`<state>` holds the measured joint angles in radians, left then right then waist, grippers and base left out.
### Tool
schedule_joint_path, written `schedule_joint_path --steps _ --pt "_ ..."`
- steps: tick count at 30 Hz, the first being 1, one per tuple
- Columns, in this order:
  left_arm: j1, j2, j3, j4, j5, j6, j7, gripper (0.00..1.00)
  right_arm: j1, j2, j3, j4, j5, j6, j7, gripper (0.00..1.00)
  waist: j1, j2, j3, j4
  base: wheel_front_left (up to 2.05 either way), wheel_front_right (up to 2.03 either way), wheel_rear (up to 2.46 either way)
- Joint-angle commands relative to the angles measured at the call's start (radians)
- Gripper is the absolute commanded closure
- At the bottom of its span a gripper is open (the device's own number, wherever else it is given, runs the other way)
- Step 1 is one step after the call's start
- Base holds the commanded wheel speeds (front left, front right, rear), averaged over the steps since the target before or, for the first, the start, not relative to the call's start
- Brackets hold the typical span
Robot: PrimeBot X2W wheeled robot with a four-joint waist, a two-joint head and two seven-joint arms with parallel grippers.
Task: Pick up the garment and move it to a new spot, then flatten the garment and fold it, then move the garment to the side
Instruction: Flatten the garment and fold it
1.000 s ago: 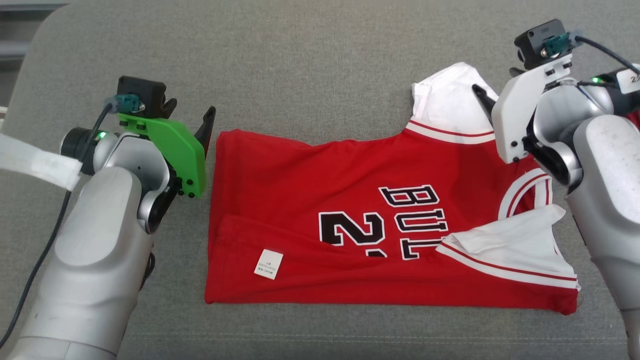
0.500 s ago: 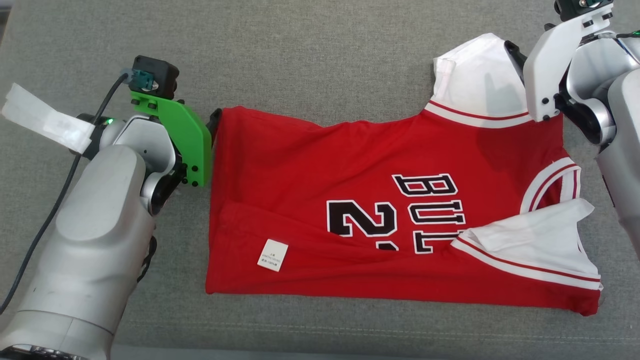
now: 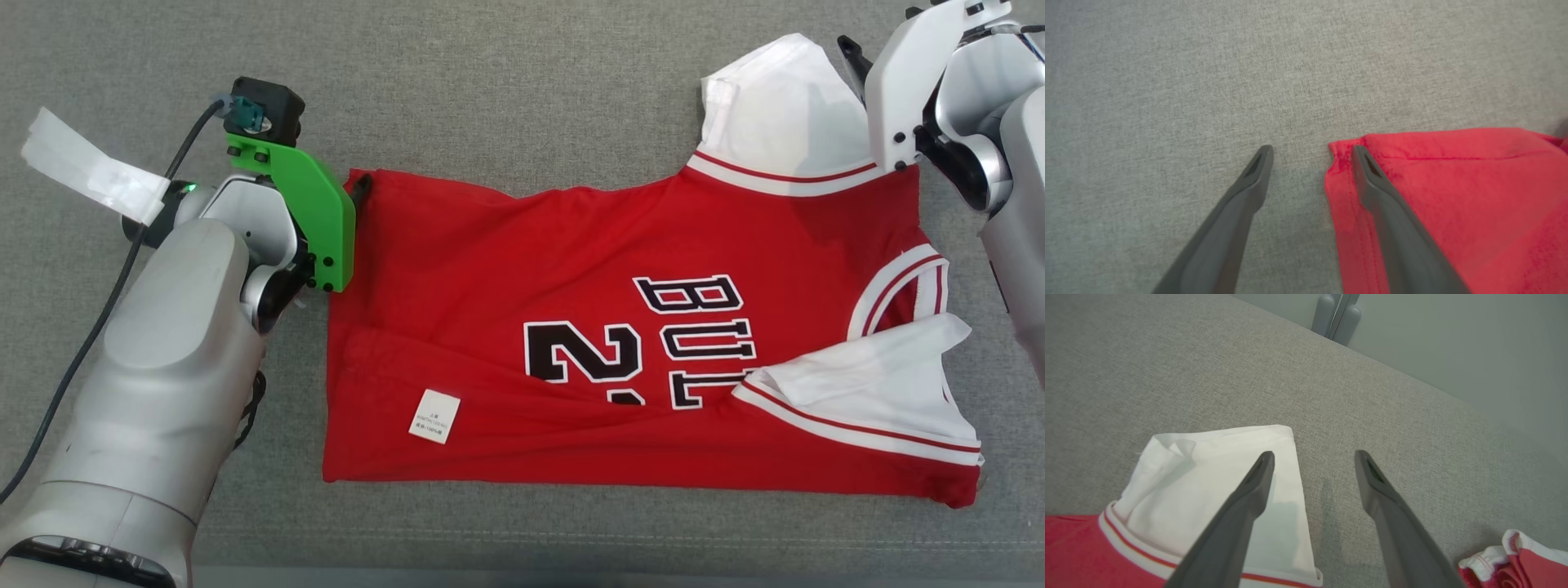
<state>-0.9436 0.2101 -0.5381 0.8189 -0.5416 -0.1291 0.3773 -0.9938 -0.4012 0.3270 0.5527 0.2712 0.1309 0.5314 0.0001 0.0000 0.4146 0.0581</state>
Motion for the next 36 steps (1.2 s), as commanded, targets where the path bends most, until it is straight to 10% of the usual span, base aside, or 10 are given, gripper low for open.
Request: schedule_joint_path --steps 1,4,10,36 --pt "-0.022 -0.001 -0.003 0.012 -0.001 -0.001 0.005 0.0 -0.014 0.0 0.003 0.009 -0.008 -0.001 -0.008 0.0 -0.0001 0.0 0.007 -0.002 0.0 0.0 0.0" --pt "-0.028 -0.005 -0.014 0.032 0.0 -0.001 0.019 0.0 -0.024 -0.003 0.008 0.019 -0.009 -0.001 -0.011 0.0 -0.0001 0.0 0.014 -0.001 0.0 0.0 0.0" --pt "-0.026 -0.03 -0.053 0.048 -0.018 -0.002 0.059 0.98 -0.049 -0.017 0.005 0.043 -0.014 -0.001 -0.012 0.0 -0.0001 0.0 0.029 0.012 0.0 0.0 0.0" --pt "-0.052 -0.101 -0.174 0.039 -0.092 -0.002 0.034 1.0 -0.138 -0.008 -0.038 0.247 -0.054 -0.001 0.011 0.0 -0.0001 0.0 0.084 0.113 0.0 0.0 0.0"
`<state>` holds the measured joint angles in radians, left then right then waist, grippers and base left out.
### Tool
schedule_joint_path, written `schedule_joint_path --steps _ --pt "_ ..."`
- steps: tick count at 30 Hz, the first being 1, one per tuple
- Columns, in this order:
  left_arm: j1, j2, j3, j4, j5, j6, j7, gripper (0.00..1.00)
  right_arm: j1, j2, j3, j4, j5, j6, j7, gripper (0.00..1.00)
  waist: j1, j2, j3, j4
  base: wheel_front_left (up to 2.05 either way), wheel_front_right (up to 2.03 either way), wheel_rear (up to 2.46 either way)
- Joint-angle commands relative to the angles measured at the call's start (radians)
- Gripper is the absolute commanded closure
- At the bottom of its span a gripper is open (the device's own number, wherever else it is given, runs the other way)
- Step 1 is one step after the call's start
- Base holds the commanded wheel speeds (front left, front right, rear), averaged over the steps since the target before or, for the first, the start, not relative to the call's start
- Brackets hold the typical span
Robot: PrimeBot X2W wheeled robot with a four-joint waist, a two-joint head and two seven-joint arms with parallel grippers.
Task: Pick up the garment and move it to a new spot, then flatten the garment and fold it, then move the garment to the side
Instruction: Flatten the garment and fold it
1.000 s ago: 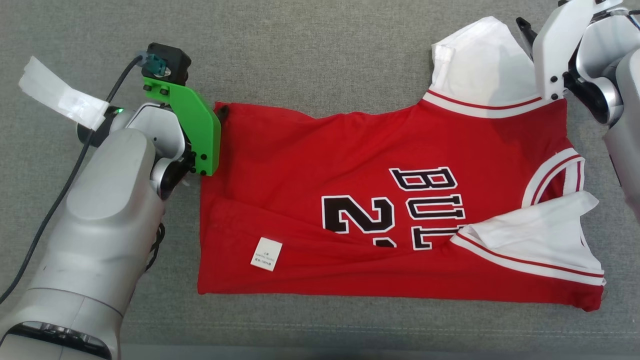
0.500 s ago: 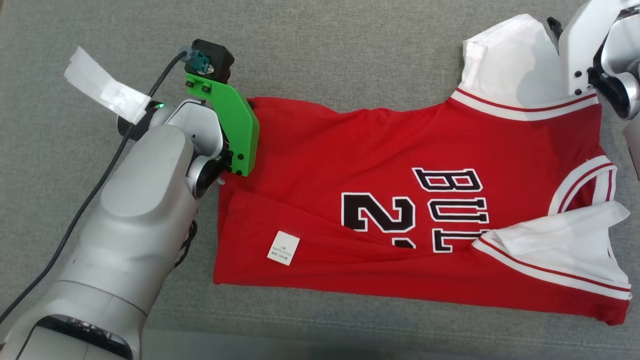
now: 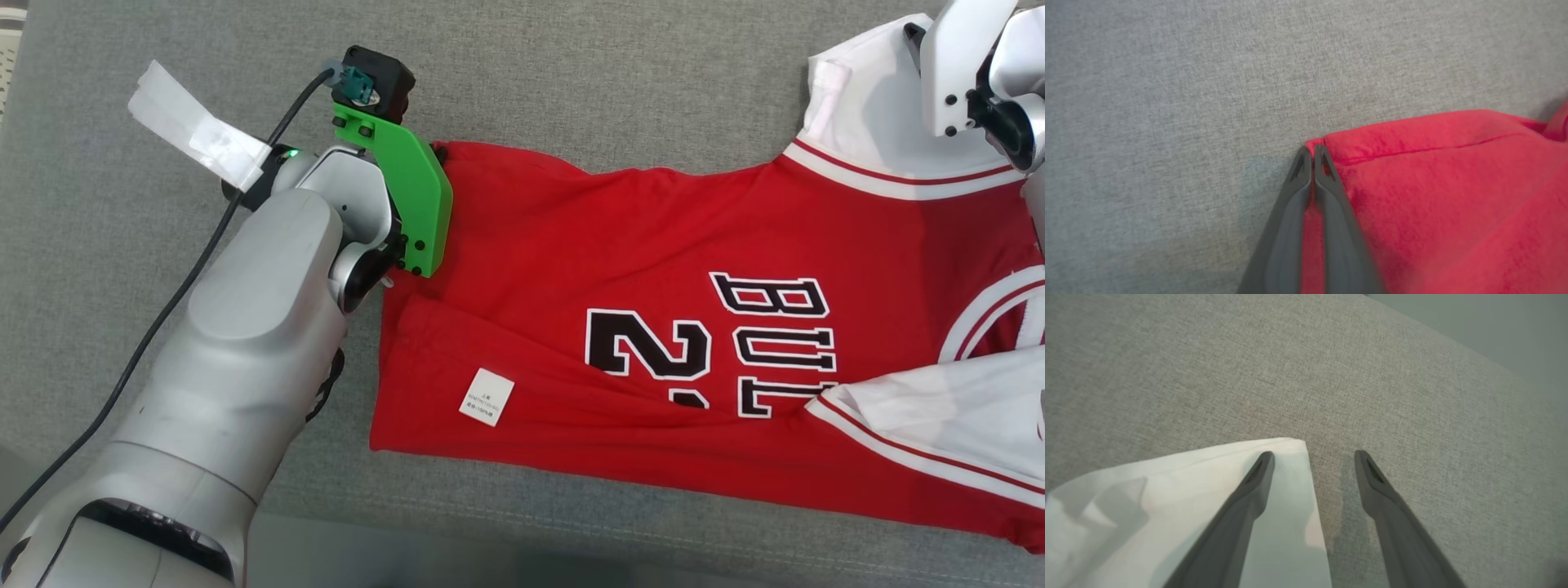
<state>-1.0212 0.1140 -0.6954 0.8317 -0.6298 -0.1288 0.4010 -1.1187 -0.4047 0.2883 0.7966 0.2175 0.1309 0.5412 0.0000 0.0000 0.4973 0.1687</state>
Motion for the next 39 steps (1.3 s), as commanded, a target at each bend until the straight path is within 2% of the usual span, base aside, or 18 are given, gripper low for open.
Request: schedule_joint_path --steps 1,5,6,8,9,11,17,31,39 --pt "0.023 -0.006 -0.019 0.026 -0.006 -0.003 0.01 1.0 -0.016 -0.005 0.001 0.007 0.001 -0.001 0.004 0.0 0.0 0.0 0.003 0.006 0.0 0.0 0.0" --pt "0.015 -0.013 -0.038 0.031 -0.018 -0.003 0.008 1.0 -0.033 -0.009 0.01 0.034 0.013 -0.001 0.046 0.0 0.0 0.0 0.008 0.022 0.0 0.0 0.0" --pt "0.013 -0.014 -0.042 0.033 -0.021 -0.003 0.007 1.0 -0.034 -0.009 0.012 0.042 0.018 -0.001 0.063 0.15 0.0 0.0 0.008 0.025 0.0 0.0 0.0" --pt "0.011 -0.017 -0.047 0.037 -0.025 -0.003 0.004 1.0 -0.03 -0.005 0.009 0.057 0.027 -0.001 0.093 0.51 0.0 0.0 0.011 0.028 0.0 0.0 0.0" --pt "0.01 -0.018 -0.05 0.039 -0.028 -0.003 0.004 1.0 -0.028 -0.002 0.008 0.063 0.031 -0.001 0.106 0.63 0.0 0.0 0.012 0.03 0.0 0.0 0.0" --pt "0.008 -0.021 -0.055 0.043 -0.033 -0.003 0.0 1.0 -0.023 0.001 0.012 0.066 0.038 -0.001 0.118 1.0 0.0 0.0 0.016 0.031 0.0 0.0 0.0" --pt "-0.014 -0.019 -0.042 0.049 -0.035 0.003 -0.057 1.0 -0.003 -0.005 0.003 0.03 0.061 -0.001 0.054 1.0 0.0 0.0 0.011 0.022 0.0 0.0 0.0" --pt "-0.022 0.02 -0.018 0.101 -0.013 0.091 -0.171 1.0 0.052 -0.025 -0.043 -0.029 0.107 -0.001 -0.181 1.0 0.0 0.0 -0.072 -0.032 0.0 0.0 0.0" --pt "0.002 0.021 -0.022 0.125 -0.016 0.105 -0.206 1.0 0.097 -0.008 -0.045 -0.037 0.143 -0.001 -0.255 1.0 0.0 0.0 -0.12 -0.051 0.0 0.0 0.0"
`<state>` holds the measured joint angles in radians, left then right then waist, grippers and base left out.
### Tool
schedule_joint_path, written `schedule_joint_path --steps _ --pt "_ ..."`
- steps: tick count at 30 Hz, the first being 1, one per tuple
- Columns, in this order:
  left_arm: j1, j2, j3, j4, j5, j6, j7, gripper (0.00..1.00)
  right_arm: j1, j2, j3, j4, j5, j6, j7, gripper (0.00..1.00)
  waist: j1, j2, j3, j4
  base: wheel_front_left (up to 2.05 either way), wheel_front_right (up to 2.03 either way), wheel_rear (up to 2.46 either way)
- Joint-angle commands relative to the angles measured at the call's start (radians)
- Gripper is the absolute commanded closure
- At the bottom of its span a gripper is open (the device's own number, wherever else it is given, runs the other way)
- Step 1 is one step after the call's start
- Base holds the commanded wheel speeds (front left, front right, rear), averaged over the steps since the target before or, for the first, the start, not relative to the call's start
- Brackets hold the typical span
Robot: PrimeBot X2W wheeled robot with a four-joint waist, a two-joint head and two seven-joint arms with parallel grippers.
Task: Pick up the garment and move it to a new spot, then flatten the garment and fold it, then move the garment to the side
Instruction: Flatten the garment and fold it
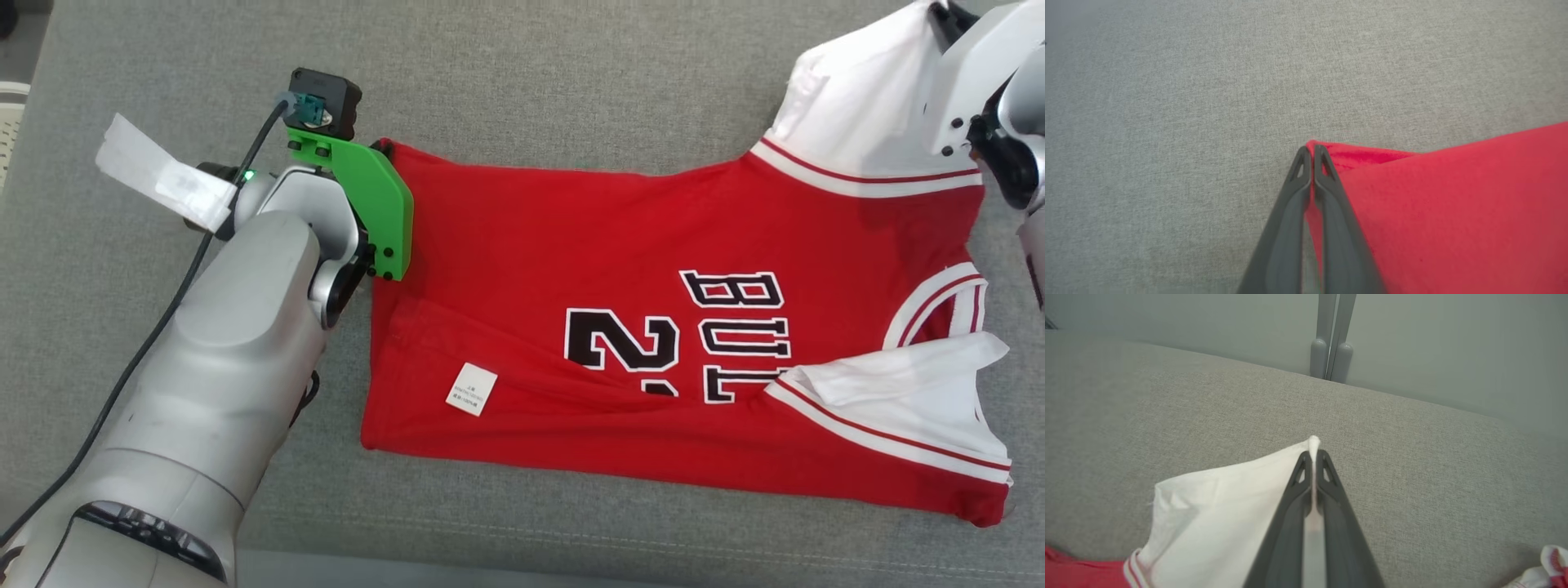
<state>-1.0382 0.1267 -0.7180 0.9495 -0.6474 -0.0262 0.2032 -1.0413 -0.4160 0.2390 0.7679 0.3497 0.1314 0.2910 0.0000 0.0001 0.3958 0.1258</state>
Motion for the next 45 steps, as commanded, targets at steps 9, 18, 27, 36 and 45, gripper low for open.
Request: schedule_joint_path --steps 9,18,27,36,45 --pt "0.107 0.03 -0.012 -0.019 0.004 0.018 -0.065 1.0 0.216 -0.096 0.096 -0.209 0.201 -0.002 0.068 1.0 0.0 -0.0001 -0.109 -0.022 0.0 0.0 0.0" --pt "0.228 0.077 -0.029 -0.118 0.013 0.059 -0.11 1.0 0.498 -0.236 0.046 -0.527 0.342 -0.002 0.14 1.0 0.0 -0.0001 -0.174 -0.043 0.0 0.0 0.0" --pt "0.344 0.115 -0.043 -0.214 0.003 0.101 -0.1 1.0 0.719 -0.242 -0.049 -0.698 0.354 -0.001 0.21 1.0 0.0 -0.0001 -0.2 -0.065 0.0 0.0 0.0" --pt "0.414 0.134 -0.044 -0.247 -0.01 0.135 -0.087 1.0 0.838 -0.205 -0.064 -0.754 0.334 -0.001 0.289 1.0 0.0 -0.0001 -0.22 -0.075 0.0 0.0 0.0" --pt "0.466 0.144 -0.036 -0.251 -0.03 0.169 -0.079 1.0 0.921 -0.159 -0.081 -0.774 0.345 -0.001 0.36 1.0 0.0 -0.0001 -0.257 -0.082 0.0 0.0 0.0"
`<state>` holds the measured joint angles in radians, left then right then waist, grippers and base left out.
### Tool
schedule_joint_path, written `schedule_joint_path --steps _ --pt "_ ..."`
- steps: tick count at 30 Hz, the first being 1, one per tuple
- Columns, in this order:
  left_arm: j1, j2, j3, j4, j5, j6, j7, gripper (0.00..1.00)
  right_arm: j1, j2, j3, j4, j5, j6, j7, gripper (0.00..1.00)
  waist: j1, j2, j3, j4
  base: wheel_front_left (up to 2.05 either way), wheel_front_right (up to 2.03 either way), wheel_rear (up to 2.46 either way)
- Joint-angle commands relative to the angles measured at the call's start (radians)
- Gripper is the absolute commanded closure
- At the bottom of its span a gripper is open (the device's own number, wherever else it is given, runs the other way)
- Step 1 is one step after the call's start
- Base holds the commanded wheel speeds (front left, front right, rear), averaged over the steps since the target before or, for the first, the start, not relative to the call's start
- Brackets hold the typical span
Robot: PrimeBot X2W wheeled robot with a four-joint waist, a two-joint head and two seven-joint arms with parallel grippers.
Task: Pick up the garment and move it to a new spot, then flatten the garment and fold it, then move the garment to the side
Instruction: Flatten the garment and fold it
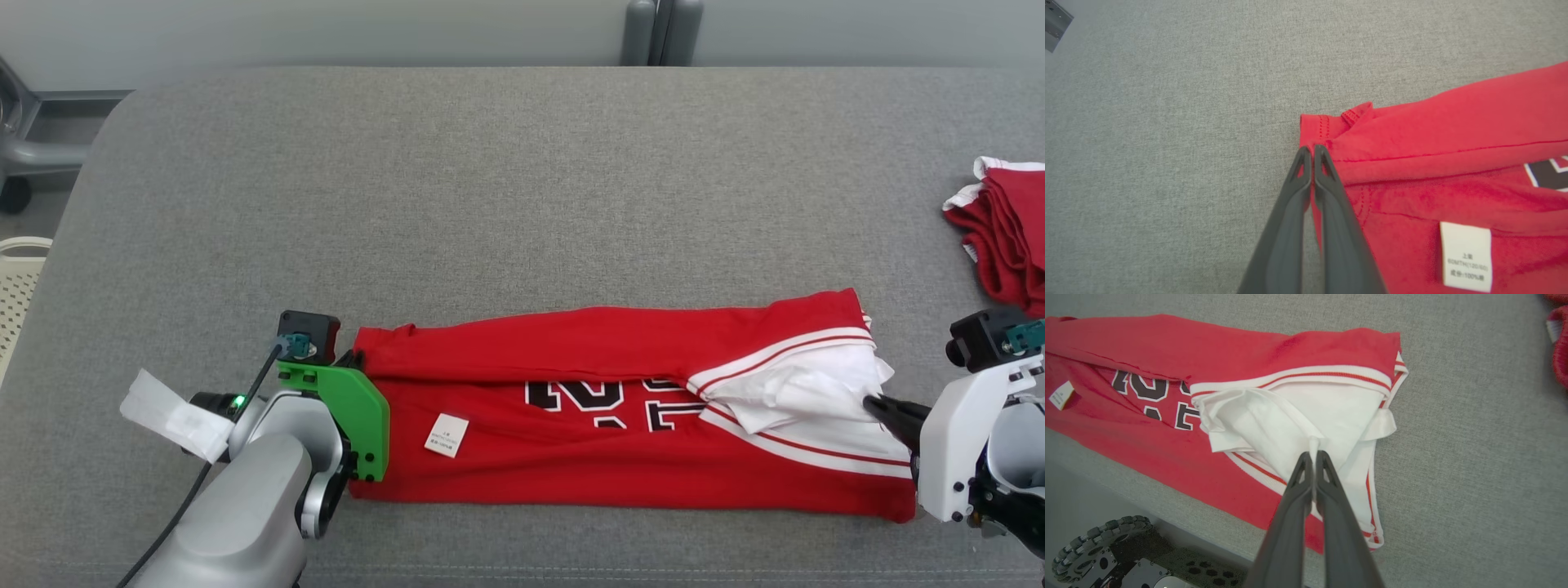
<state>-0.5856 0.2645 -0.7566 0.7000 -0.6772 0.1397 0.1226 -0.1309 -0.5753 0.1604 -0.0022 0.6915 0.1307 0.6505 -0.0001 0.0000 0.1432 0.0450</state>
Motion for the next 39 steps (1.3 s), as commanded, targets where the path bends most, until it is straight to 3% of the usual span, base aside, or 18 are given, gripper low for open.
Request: schedule_joint_path --steps 1,5,6,7,8,9,10,11,12,19,24,30,32,39 --pt "0.018 0.007 0.002 -0.002 -0.002 0.004 0.003 1.0 0.018 0.007 -0.006 -0.006 0.006 0.0 0.008 1.0 0.0001 0.0 -0.008 -0.002 0.0 0.0 0.0" --pt "0.036 0.008 0.002 -0.002 -0.013 0.012 0.008 1.0 0.052 0.022 -0.016 -0.018 0.007 0.0 0.026 1.0 0.0001 0.0 -0.018 -0.002 0.0 0.0 0.0" --pt "0.042 0.008 0.002 -0.001 -0.017 0.013 0.013 0.61 0.058 0.025 -0.017 -0.02 0.006 0.0 0.028 1.0 0.0001 0.0 -0.02 -0.003 0.0 0.0 0.0" --pt "0.044 0.008 0.003 -0.002 -0.019 0.015 0.011 0.08 0.068 0.027 -0.014 -0.017 0.009 0.0 0.039 0.96 0.0001 0.0 -0.022 -0.003 0.0 0.0 0.0" --pt "0.047 0.007 0.006 -0.002 -0.022 0.021 0.008 0.0 0.077 0.028 -0.009 -0.019 0.013 0.0 0.046 0.84 0.0001 0.0 -0.024 -0.003 0.0 0.0 0.0" --pt "0.054 0.005 0.005 -0.002 -0.026 0.022 0.013 0.0 0.084 0.029 -0.008 -0.021 0.015 0.0 0.054 0.73 0.0001 0.0 -0.026 -0.003 0.0 0.0 0.0" --pt "0.058 0.004 0.004 -0.003 -0.029 0.023 0.015 0.0 0.088 0.032 -0.01 -0.024 0.014 0.0 0.057 0.53 0.0001 0.0 -0.028 -0.002 0.0 0.0 0.0" --pt "0.062 0.004 0.006 -0.006 -0.031 0.026 0.014 0.0 0.094 0.036 -0.011 -0.026 0.016 0.0 0.064 0.47 0.0001 0.0 -0.03 -0.002 0.0 0.0 0.0" --pt "0.073 0.003 0.009 -0.008 -0.038 0.029 0.012 0.0 0.11 0.038 -0.017 -0.026 0.007 0.0 0.069 0.0 0.0001 0.0 -0.036 -0.001 0.0 0.0 0.0" --pt "0.119 0.013 0.033 -0.046 -0.055 0.044 -0.047 0.0 0.133 0.069 -0.039 -0.029 -0.034 0.0 0.023 0.0 0.0001 0.0 -0.068 0.006 0.0 0.0 0.0" --pt "0.173 0.02 0.066 -0.114 -0.063 0.051 -0.168 0.0 0.157 0.117 -0.073 -0.027 -0.087 0.0 -0.07 0.0 0.0001 0.0 -0.102 0.017 0.0 0.0 0.0" --pt "0.237 0.028 0.101 -0.201 -0.052 0.045 -0.334 0.0 0.181 0.217 -0.119 -0.017 -0.173 0.0 -0.202 0.0 0.0001 0.0 -0.137 0.032 0.0 0.0 0.0" --pt "0.248 0.027 0.104 -0.213 -0.049 0.043 -0.348 0.0 0.187 0.235 -0.122 -0.015 -0.187 0.0 -0.223 0.0 0.0001 0.0 -0.143 0.035 0.0 0.0 0.0" --pt "0.332 0.016 0.176 -0.33 0.013 0.056 -0.388 0.0 0.205 0.397 -0.181 0.018 -0.296 0.0 -0.385 0.0 0.0001 0.0 -0.173 0.045 0.0 0.0 0.0"
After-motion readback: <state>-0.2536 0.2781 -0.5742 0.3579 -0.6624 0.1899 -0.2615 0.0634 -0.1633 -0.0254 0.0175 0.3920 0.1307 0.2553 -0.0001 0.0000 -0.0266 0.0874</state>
